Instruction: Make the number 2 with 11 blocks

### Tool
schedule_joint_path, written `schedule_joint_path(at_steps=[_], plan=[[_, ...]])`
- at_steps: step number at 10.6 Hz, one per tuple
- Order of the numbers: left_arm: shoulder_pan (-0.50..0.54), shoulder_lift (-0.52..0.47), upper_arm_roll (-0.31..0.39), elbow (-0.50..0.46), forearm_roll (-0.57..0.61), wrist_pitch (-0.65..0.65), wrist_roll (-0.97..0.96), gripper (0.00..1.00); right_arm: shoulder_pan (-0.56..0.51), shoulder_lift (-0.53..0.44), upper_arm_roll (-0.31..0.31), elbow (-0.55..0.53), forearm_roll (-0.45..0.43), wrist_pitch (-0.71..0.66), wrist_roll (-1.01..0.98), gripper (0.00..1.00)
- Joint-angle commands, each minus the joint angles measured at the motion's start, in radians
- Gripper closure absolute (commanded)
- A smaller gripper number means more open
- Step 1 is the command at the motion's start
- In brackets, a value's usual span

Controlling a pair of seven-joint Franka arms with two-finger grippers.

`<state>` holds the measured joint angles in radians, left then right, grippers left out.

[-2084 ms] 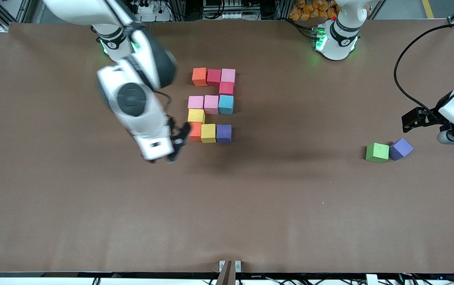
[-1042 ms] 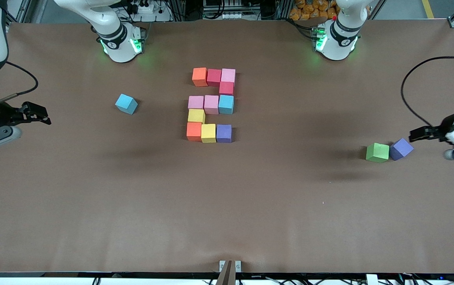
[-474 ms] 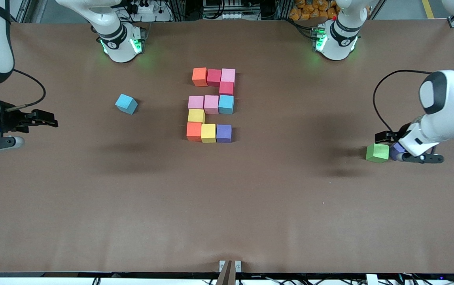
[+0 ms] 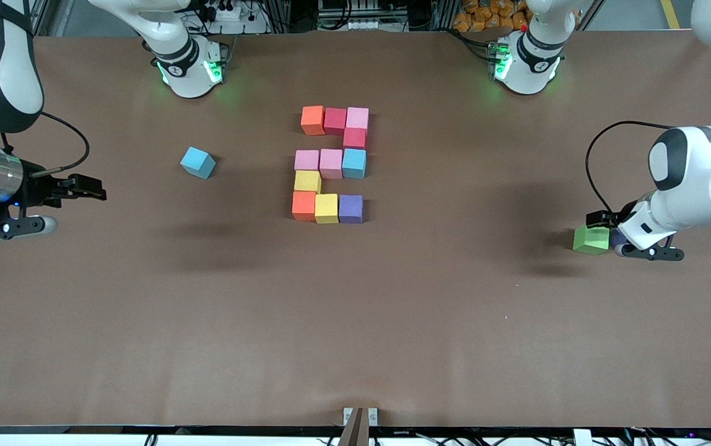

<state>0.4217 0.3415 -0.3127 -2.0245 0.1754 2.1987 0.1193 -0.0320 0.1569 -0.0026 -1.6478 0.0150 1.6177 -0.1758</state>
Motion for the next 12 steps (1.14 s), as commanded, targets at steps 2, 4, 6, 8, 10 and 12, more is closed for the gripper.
schedule_joint_path(at_steps=[2,4,6,8,10,12], plan=[[0.026,0.083,-0.003,0.003,0.039,0.102,0.042,0.0,0.007,-0.027,0.021,-0.001,-0.067,-0.012,0.083,0.0],[0.023,0.103,-0.003,0.013,0.042,0.111,0.045,0.0,0.009,-0.03,0.033,-0.001,-0.069,-0.01,0.096,0.0],[0.019,0.114,-0.003,0.02,0.061,0.111,0.043,0.0,0.007,-0.025,0.033,-0.001,-0.069,0.011,0.096,0.0],[0.019,0.132,-0.003,0.026,0.079,0.111,0.043,0.0,-0.003,-0.019,0.035,-0.009,-0.066,0.021,0.092,0.0],[0.019,0.149,-0.003,0.03,0.079,0.113,0.043,0.0,0.006,-0.019,0.033,-0.004,-0.066,0.021,0.101,0.0],[0.019,0.156,-0.003,0.032,0.079,0.113,0.043,0.0,0.001,-0.019,0.033,-0.006,-0.061,0.015,0.101,0.0]])
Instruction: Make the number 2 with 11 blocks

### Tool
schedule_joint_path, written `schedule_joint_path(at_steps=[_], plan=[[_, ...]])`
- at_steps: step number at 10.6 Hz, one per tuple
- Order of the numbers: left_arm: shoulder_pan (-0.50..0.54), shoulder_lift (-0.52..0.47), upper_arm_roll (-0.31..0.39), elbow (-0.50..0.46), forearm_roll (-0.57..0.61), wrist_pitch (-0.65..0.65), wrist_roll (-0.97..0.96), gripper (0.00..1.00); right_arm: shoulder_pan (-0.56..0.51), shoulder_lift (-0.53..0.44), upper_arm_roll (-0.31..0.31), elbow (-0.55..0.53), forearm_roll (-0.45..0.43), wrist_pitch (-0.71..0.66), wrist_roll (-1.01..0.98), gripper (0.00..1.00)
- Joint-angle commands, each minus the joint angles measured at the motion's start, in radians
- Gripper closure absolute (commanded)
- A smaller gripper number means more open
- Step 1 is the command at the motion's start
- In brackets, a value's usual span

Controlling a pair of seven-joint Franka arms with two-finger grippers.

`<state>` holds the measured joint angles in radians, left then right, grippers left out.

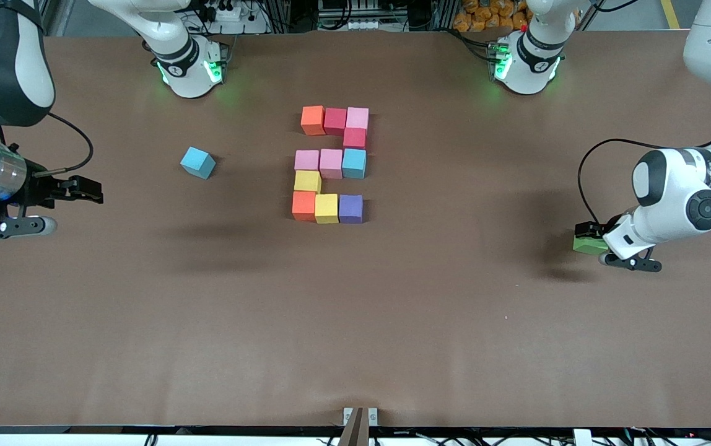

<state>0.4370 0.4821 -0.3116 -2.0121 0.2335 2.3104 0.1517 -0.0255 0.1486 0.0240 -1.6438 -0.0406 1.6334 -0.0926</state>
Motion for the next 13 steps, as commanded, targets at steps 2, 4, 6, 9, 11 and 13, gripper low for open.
schedule_joint_path(at_steps=[2,4,6,9,11,13], plan=[[0.003,0.023,-0.004,0.023,0.023,0.001,0.012,0.15,-0.004,-0.012,0.007,-0.01,-0.004,-0.003,0.017,0.0],[0.003,0.033,-0.004,0.024,0.056,0.001,0.009,0.46,0.001,-0.015,0.007,-0.01,-0.004,-0.006,0.017,0.0],[0.002,0.032,-0.004,0.027,0.064,0.003,0.009,0.68,0.002,-0.017,0.007,-0.01,-0.004,-0.006,0.019,0.0],[0.002,0.033,-0.004,0.03,0.064,0.003,0.002,0.87,0.002,-0.017,0.007,-0.01,-0.002,-0.006,0.019,0.0],[0.0,0.032,-0.004,0.03,0.064,0.001,-0.001,0.91,0.002,-0.017,0.007,-0.01,-0.002,-0.006,0.019,0.0],[0.0,0.032,-0.004,0.03,0.064,0.001,-0.001,0.91,0.002,-0.017,0.007,-0.01,-0.002,-0.004,0.019,0.0]])
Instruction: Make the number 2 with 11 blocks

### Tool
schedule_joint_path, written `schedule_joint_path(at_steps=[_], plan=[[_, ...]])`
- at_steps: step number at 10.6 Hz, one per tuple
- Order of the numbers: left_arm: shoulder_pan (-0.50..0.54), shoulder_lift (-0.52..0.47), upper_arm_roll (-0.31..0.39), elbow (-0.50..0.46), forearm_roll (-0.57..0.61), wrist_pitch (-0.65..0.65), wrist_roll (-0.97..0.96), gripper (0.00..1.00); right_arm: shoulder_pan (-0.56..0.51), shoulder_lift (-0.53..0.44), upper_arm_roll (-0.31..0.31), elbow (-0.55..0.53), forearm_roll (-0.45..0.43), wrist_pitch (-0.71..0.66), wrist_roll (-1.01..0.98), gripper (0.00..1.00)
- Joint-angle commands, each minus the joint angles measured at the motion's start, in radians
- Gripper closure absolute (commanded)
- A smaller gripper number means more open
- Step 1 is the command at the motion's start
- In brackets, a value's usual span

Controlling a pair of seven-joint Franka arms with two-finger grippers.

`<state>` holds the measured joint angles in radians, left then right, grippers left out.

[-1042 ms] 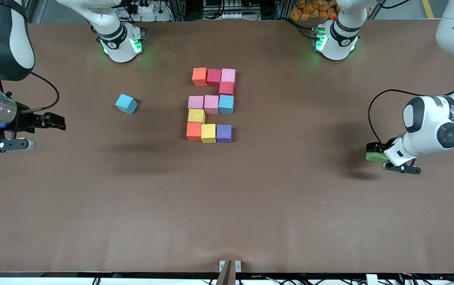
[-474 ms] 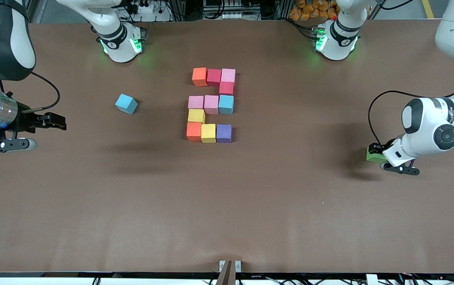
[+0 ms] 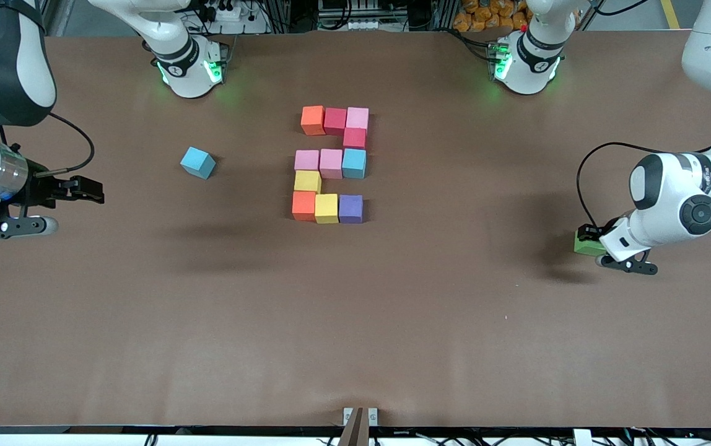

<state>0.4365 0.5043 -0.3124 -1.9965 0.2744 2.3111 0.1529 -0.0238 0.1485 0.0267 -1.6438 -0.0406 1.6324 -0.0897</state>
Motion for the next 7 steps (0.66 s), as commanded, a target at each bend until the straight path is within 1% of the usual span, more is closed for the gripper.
schedule_joint_path(at_steps=[1,2,3,4,5,6,7], plan=[[0.001,0.01,-0.004,0.015,0.023,0.001,-0.003,0.91,0.001,-0.017,0.004,-0.01,-0.002,-0.003,0.016,0.0],[0.001,0.01,-0.004,0.015,0.023,0.001,-0.004,0.86,0.001,-0.017,0.004,-0.01,-0.002,-0.005,0.016,0.0],[0.001,0.01,-0.005,0.015,0.023,0.001,-0.004,0.56,-0.002,-0.014,0.004,-0.01,-0.002,-0.003,0.016,0.0],[0.002,0.005,-0.005,0.015,0.023,-0.001,-0.004,0.17,-0.004,-0.014,0.004,-0.01,-0.002,-0.003,0.016,0.0],[0.007,-0.007,-0.007,0.021,0.023,-0.002,0.011,0.0,-0.004,-0.012,0.004,-0.01,-0.002,-0.002,0.015,0.0],[0.007,-0.047,-0.01,0.039,0.017,-0.033,0.011,0.0,-0.005,-0.012,0.004,-0.008,-0.002,0.0,0.015,0.0],[0.005,-0.088,-0.02,0.066,0.006,-0.105,0.005,0.0,-0.005,-0.01,0.004,-0.008,-0.002,0.0,0.015,0.0]])
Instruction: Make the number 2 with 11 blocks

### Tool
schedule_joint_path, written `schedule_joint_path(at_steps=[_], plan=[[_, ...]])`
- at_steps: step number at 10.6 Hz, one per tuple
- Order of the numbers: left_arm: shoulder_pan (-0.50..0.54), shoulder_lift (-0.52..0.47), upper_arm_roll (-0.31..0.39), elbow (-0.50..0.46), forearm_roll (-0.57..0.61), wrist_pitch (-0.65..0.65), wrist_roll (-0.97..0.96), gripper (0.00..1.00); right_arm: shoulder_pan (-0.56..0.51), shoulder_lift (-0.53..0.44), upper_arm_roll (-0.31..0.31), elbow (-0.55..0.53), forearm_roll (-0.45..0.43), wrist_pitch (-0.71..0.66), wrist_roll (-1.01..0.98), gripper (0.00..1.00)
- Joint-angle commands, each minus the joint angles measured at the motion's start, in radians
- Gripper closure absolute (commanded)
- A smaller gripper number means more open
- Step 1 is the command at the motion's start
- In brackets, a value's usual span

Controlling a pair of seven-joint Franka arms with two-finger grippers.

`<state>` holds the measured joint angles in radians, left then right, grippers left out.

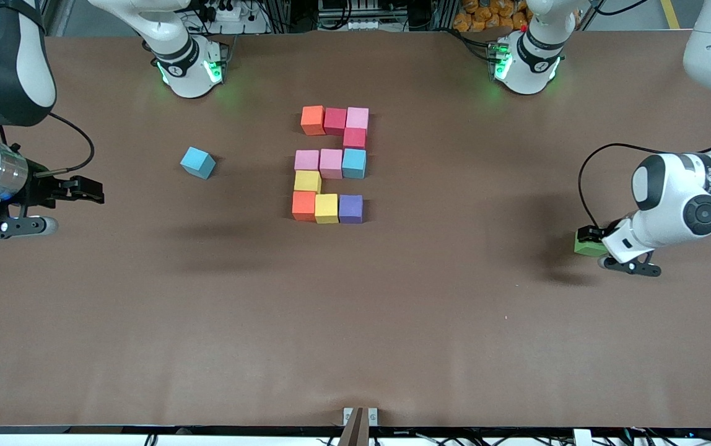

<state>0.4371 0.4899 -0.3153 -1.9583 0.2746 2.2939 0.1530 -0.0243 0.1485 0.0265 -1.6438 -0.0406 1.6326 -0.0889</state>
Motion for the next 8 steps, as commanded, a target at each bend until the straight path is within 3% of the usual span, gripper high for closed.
schedule_joint_path(at_steps=[1,5,8], plan=[[0.005,-0.123,-0.045,0.073,-0.023,-0.178,0.005,0.0,-0.005,-0.01,0.004,-0.008,-0.002,0.0,0.015,0.0],[0.003,-0.223,-0.131,0.446,-0.133,-0.62,-0.003,0.0,-0.009,-0.01,0.004,-0.007,-0.002,0.003,0.014,0.0],[0.003,-0.339,-0.163,0.48,-0.135,-0.677,-0.026,0.0,-0.009,-0.009,0.004,-0.008,-0.002,0.004,0.014,0.0]])
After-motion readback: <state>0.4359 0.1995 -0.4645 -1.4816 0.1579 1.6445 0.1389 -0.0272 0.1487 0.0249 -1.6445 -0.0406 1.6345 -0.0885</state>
